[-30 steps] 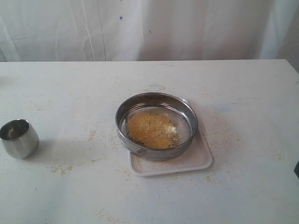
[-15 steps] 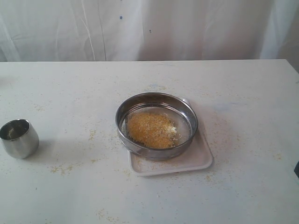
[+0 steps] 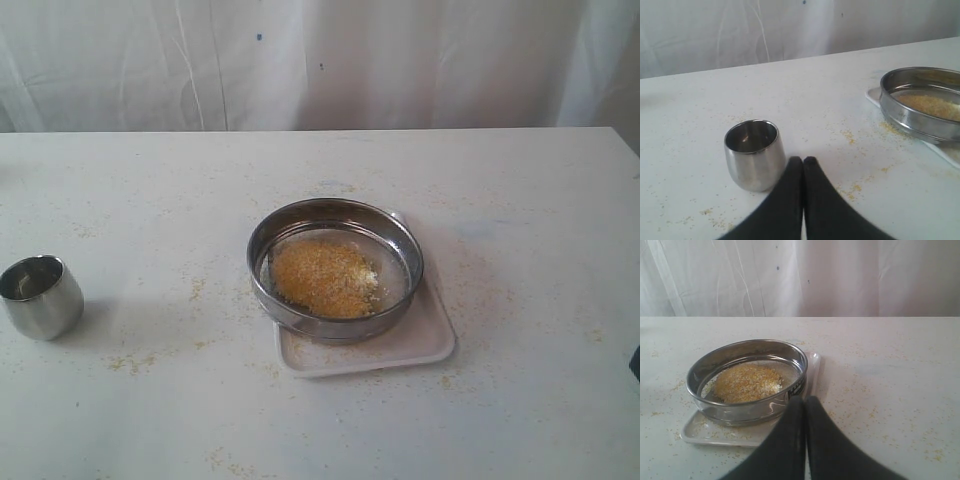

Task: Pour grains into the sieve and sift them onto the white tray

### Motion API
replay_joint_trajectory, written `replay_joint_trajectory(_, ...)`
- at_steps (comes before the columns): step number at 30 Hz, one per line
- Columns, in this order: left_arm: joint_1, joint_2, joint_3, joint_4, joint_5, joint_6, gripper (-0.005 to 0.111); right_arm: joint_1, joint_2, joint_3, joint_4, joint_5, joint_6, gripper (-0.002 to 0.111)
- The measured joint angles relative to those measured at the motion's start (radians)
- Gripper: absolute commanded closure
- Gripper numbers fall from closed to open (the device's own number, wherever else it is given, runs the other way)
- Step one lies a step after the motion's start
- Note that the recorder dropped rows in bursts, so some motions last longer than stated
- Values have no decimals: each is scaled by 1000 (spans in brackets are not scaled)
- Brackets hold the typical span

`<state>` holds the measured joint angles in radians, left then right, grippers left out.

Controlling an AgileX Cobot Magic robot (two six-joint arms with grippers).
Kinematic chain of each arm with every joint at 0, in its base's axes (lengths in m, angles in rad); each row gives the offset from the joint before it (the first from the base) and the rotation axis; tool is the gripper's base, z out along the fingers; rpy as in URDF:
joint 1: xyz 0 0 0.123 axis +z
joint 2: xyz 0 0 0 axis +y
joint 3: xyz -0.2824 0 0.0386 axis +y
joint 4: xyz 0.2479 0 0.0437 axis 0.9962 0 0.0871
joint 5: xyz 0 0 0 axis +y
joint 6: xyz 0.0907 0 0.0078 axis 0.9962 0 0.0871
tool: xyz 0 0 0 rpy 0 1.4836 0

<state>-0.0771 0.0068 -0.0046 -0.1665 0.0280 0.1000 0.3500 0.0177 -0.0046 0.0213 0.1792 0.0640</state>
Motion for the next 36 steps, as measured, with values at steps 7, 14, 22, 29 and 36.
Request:
replay_joint_trajectory(7,32,-2,1,28,63,2,107,0,0,0,0,0,0,108)
replay_joint_trajectory(14,32,-2,1,69,111,6,107,0,0,0,0,0,0,108)
replay_joint_trajectory(22,32,-2,1,77,119,6,107,0,0,0,0,0,0,108)
replay_joint_trajectory(29,32,-2,1,77,119,6,107,0,0,0,0,0,0,108)
replay_joint_trajectory(36,32,-2,1,77,119,8,107,0,0,0,104,-143,116,108)
